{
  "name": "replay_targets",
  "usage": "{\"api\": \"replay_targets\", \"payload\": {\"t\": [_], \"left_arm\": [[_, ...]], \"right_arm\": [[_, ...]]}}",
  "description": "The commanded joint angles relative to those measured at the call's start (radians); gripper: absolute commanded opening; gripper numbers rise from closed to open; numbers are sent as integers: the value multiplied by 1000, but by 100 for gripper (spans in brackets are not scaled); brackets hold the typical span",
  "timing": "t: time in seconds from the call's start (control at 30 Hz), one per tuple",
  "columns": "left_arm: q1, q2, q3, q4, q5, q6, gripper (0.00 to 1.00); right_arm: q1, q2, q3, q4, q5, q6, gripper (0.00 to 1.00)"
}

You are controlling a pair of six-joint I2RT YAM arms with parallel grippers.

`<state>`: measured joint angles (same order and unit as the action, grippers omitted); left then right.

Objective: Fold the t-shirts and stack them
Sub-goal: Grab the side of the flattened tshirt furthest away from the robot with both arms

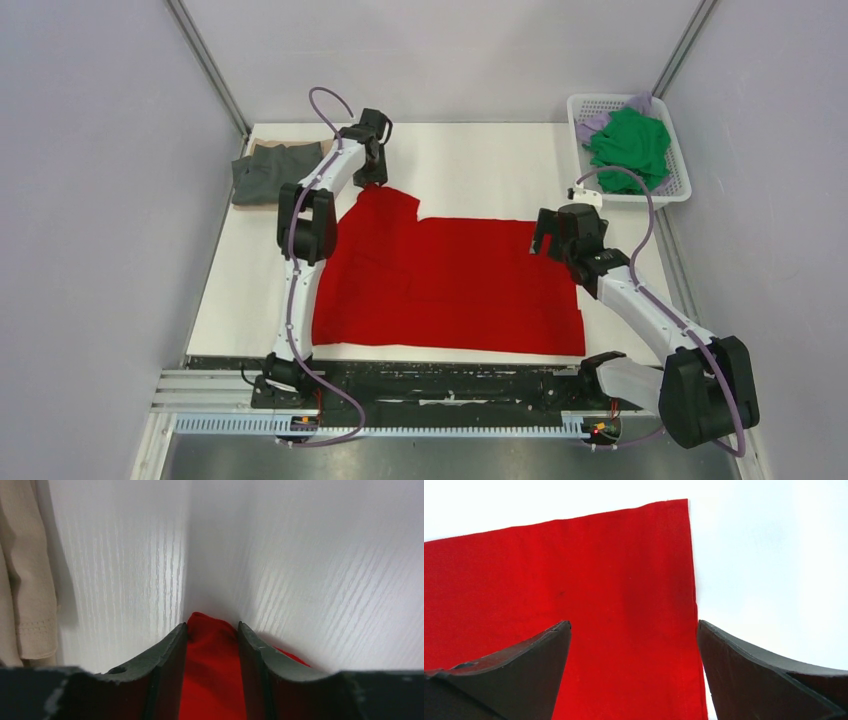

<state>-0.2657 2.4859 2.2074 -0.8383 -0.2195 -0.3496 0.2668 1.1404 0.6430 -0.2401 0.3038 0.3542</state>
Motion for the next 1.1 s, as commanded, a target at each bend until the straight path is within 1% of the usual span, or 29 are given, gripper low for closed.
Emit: {"api": "replay_targets", "payload": {"t": [0.0,0.07,0.13,0.17,0.2,0.33,0.43,0.53,0.6,0.8,0.93,1.07], "left_arm": [[-15,-61,-79,-15,24,-3,44],[-18,-61,-85,-15,37,-13,34],[-18,-59,-86,-15,42,-20,18],[-18,-59,-84,-16,42,-23,8],[-18,-60,-83,-16,38,-26,2],[-18,-99,-86,-15,26,-35,2],[-22,-157,-109,-1,38,-38,2],[-33,-251,-207,58,44,-44,2],[-39,-316,-284,101,49,-51,2],[-50,-497,-515,205,58,-82,2],[-57,-603,-648,257,67,-94,2],[-65,-663,-718,275,66,-99,2]], "right_arm": [[-8,-10,-4,37,33,-9,98],[-12,-4,-4,35,65,-2,98],[-18,5,0,34,86,5,98],[-20,12,5,34,93,6,98],[-24,20,10,34,101,9,98],[-35,77,45,66,122,17,98],[-44,172,121,85,156,14,98],[-49,305,204,100,199,13,98],[-56,393,261,120,197,21,98],[-81,629,452,86,230,55,98],[-81,716,514,58,253,59,98],[-82,748,513,24,277,65,97]]}}
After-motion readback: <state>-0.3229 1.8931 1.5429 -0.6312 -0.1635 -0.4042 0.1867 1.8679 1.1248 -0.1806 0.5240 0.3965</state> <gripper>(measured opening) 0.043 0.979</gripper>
